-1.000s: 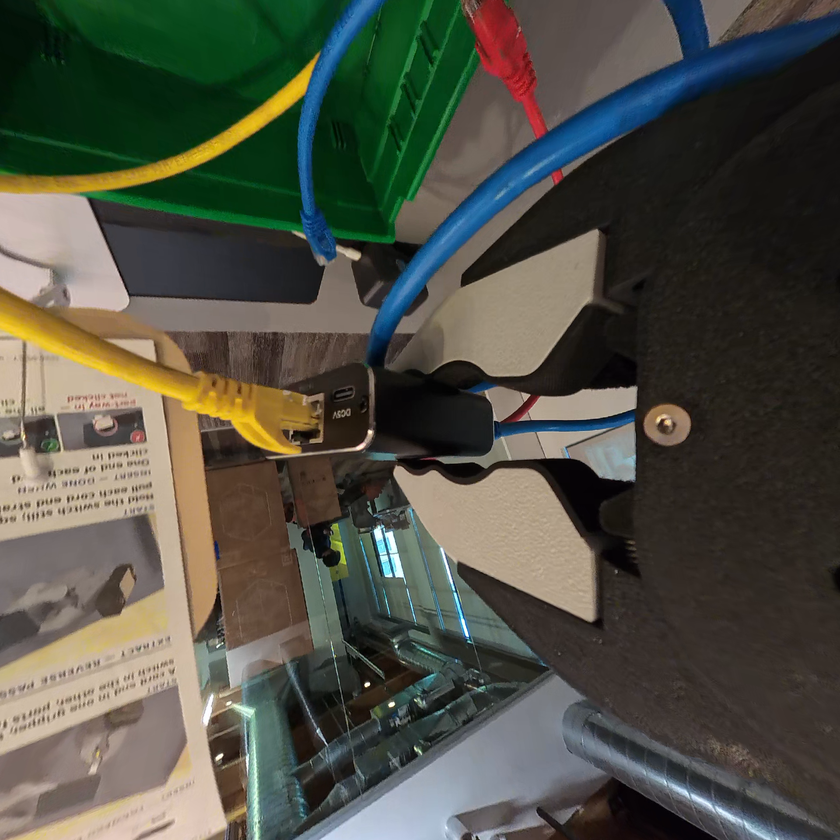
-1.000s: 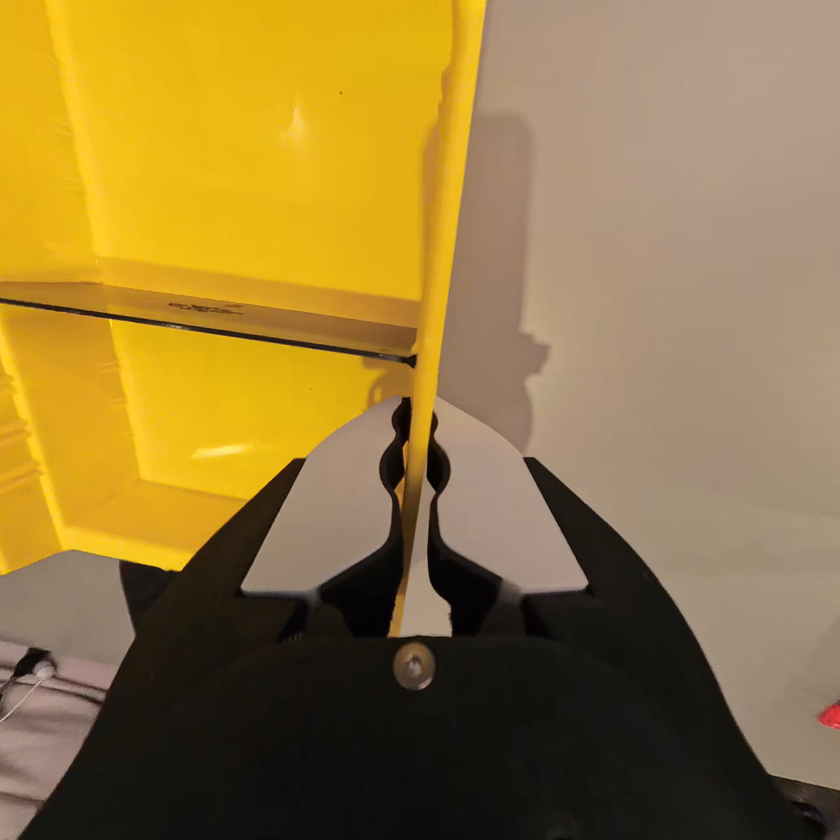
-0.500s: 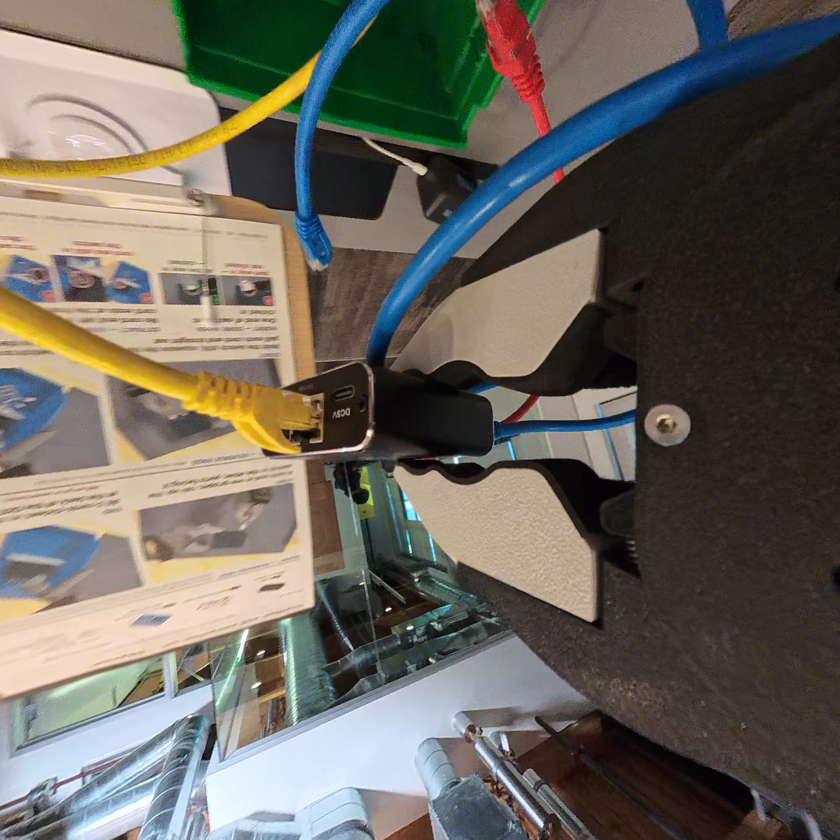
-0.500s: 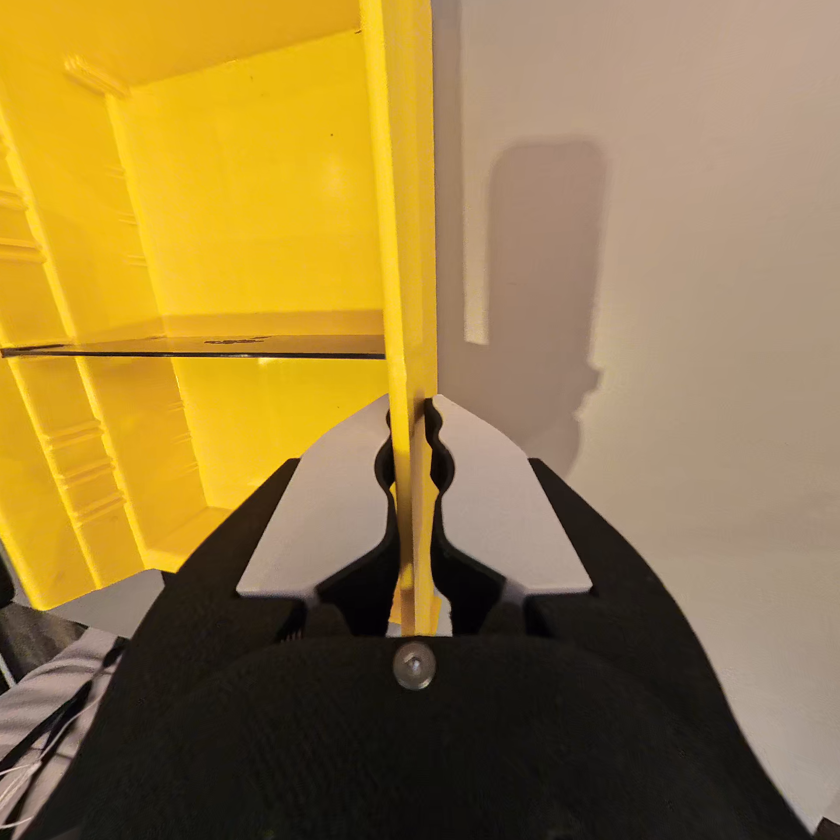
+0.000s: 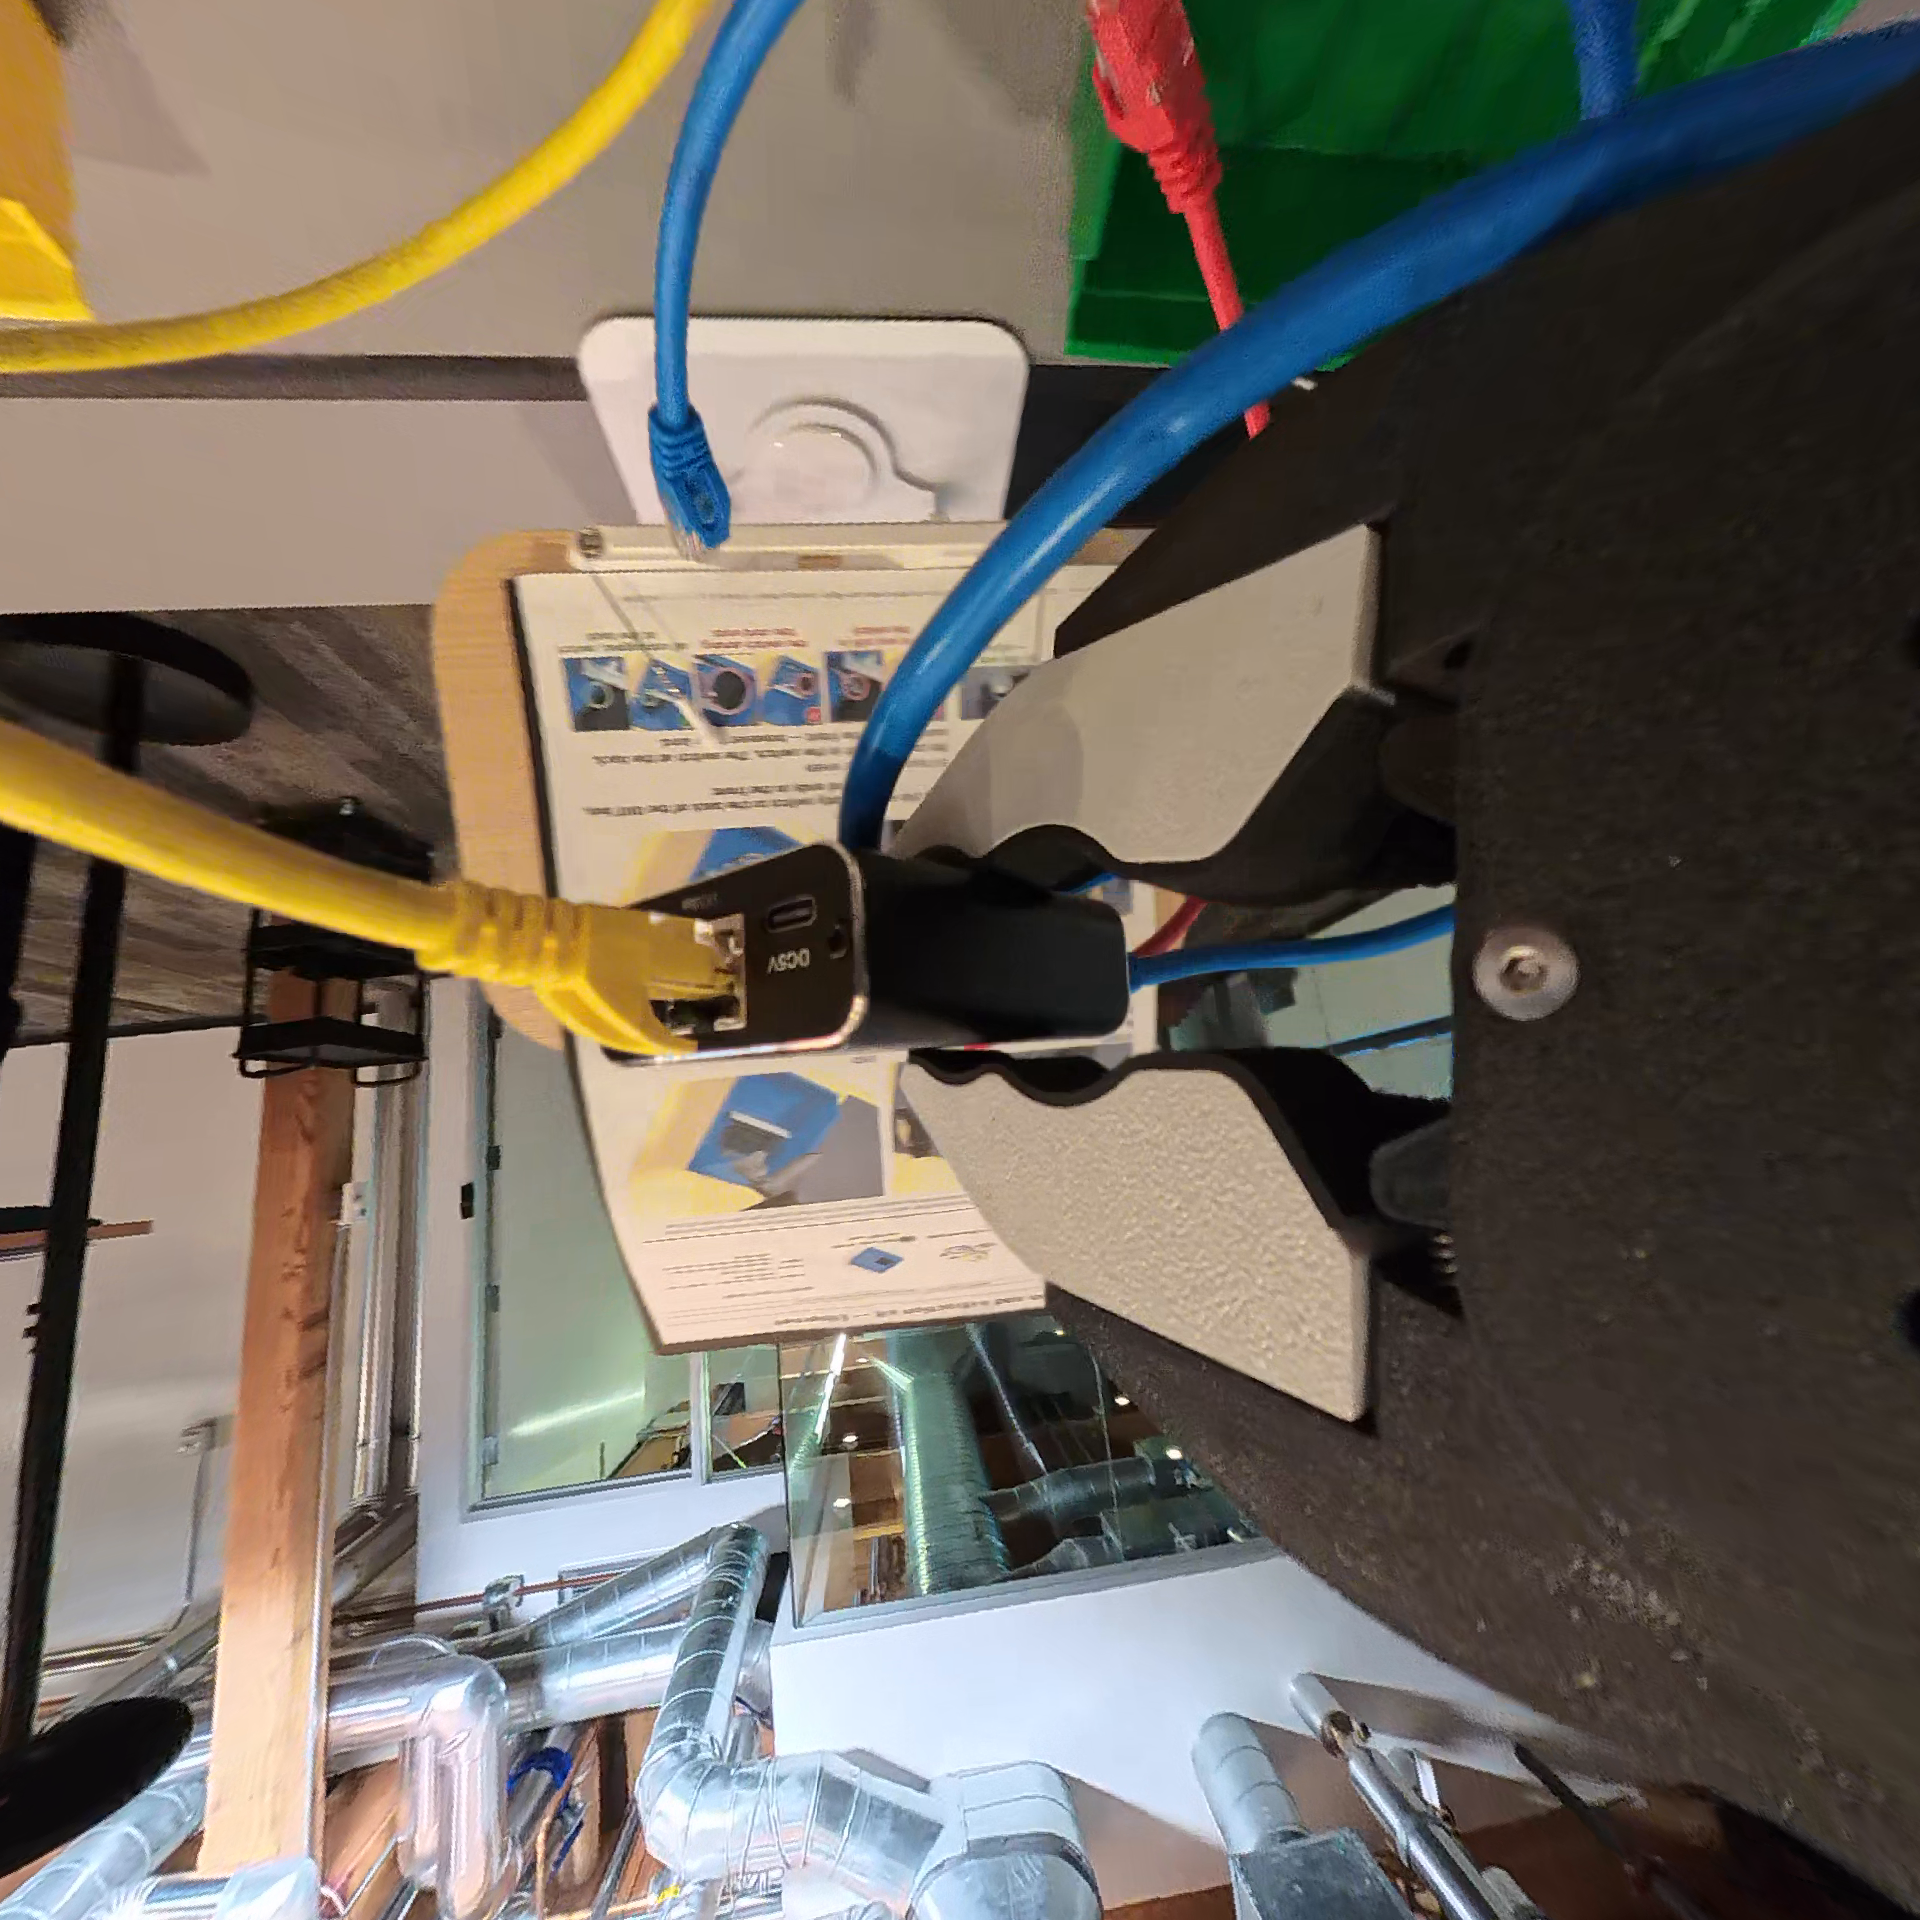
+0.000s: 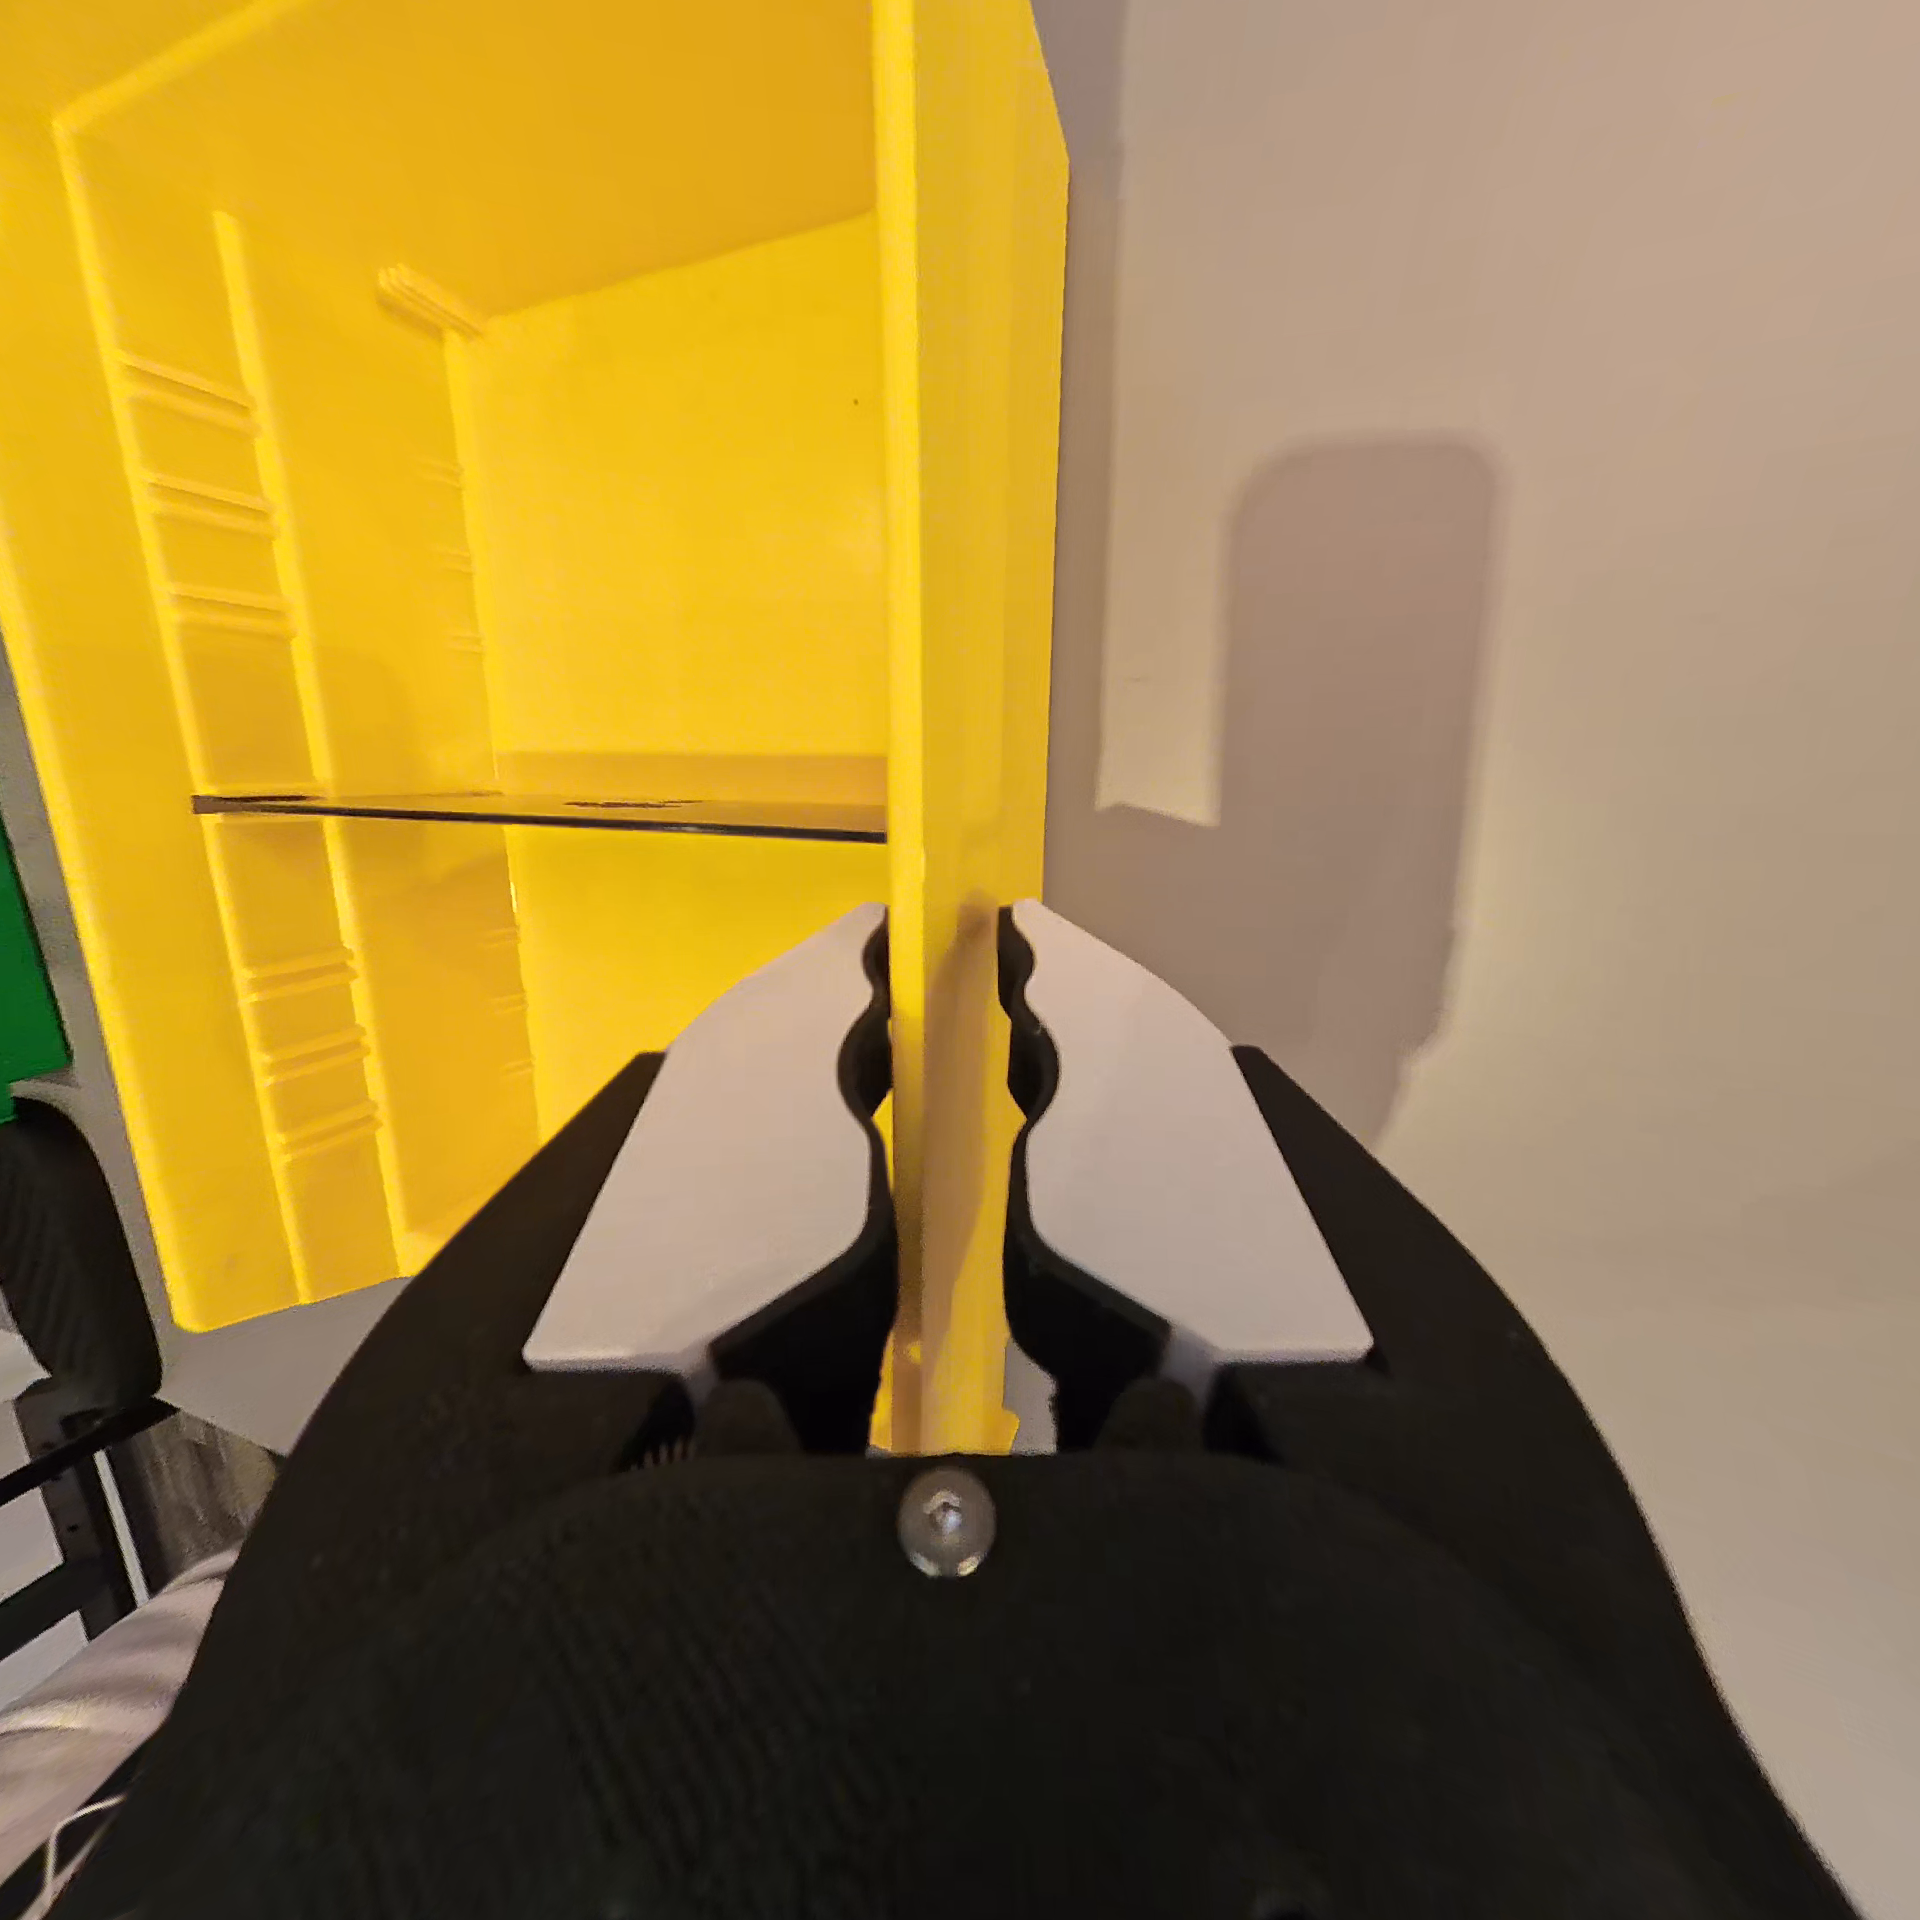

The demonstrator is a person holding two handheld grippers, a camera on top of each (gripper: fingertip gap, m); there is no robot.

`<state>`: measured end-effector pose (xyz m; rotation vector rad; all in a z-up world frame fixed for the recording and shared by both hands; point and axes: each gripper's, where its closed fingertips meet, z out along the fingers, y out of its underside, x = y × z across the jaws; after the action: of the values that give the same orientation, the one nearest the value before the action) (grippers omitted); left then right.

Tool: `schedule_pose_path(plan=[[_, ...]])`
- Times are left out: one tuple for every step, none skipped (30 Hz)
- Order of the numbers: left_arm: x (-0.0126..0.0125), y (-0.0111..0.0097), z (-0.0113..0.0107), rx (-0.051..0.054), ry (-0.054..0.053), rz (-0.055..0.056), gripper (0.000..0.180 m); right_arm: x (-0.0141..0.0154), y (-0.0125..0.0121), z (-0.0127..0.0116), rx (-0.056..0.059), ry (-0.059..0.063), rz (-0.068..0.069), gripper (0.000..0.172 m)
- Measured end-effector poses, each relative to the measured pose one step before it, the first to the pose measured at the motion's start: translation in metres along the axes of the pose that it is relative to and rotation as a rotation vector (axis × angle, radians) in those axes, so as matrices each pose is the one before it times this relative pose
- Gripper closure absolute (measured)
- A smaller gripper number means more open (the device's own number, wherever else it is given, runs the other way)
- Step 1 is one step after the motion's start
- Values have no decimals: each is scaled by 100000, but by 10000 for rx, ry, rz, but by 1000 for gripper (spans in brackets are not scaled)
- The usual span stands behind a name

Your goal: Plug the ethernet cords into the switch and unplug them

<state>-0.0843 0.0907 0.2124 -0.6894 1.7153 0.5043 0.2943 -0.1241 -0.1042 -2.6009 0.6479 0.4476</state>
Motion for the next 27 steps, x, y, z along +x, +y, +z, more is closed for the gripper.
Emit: schedule_pose_path(plan=[[-38,-691,249,179,-8,-151,152,-1,-63,-135,49,-88,70,152],[20,-663,237,185,-8,-145,152,-17,-117,-193,98,-66,40,152],[68,-630,234,175,-41,-117,152,80,-201,-282,174,29,24,152],[179,-629,249,191,-39,-105,152,117,-281,-377,231,66,14,152],[361,-589,288,195,2,-90,152,4,-349,-460,285,20,5,150],[515,-505,324,159,34,-79,152,-52,-368,-543,310,8,-2,150],[632,-395,388,129,41,-76,152,-31,-390,-594,318,65,4,150],[747,-342,417,140,68,-89,152,-133,-388,-641,315,44,-42,150],[801,-289,432,140,77,-146,152,-272,-442,-657,333,22,-126,150],[812,-251,438,152,60,-203,152,-340,-539,-667,355,61,-155,149],[851,-211,433,164,62,-199,152,-493,-648,-699,385,41,-214,148],[837,-179,385,171,50,-205,153,-692,-795,-709,440,6,-307,148],[818,-210,337,207,44,-225,152,-899,-1001,-709,520,-38,-419,148],[843,-252,285,252,66,-223,152,-1139,-1132,-664,563,-104,-521,148],[867,-218,258,232,96,-179,153,-1395,-1235,-571,583,-194,-622,149],[842,-109,224,150,87,-102,153,-1650,-1362,-450,617,-291,-727,149],[833,-55,217,107,82,-73,153,-1844,-1506,-317,661,-370,-791,148],[815,-40,195,120,91,-111,153,-1971,-1607,-177,693,-422,-819,148],[776,7,189,129,92,-172,153,-2054,-1718,-31,714,-451,-855,147],[774,110,171,90,104,-194,153,-2061,-1736,122,715,-432,-866,146],[687,240,145,8,63,-157,153,-1996,-1709,269,691,-377,-844,146],[583,301,123,-13,0,-142,153,-2005,-1589,397,595,-404,-835,146],[531,305,66,-3,-6,-129,153,-2116,-1532,494,549,-510,-932,142],[535,355,17,-14,21,-91,152,-1884,-1622,641,641,-354,-885,142],[489,447,-9,-77,55,-79,152,-1817,-1560,737,640,-336,-892,142],[469,463,-43,-71,107,-119,153,-1667,-1358,803,542,-291,-787,142],[448,470,-74,-58,163,-153,153,-1623,-1112,836,404,-345,-636,142]])
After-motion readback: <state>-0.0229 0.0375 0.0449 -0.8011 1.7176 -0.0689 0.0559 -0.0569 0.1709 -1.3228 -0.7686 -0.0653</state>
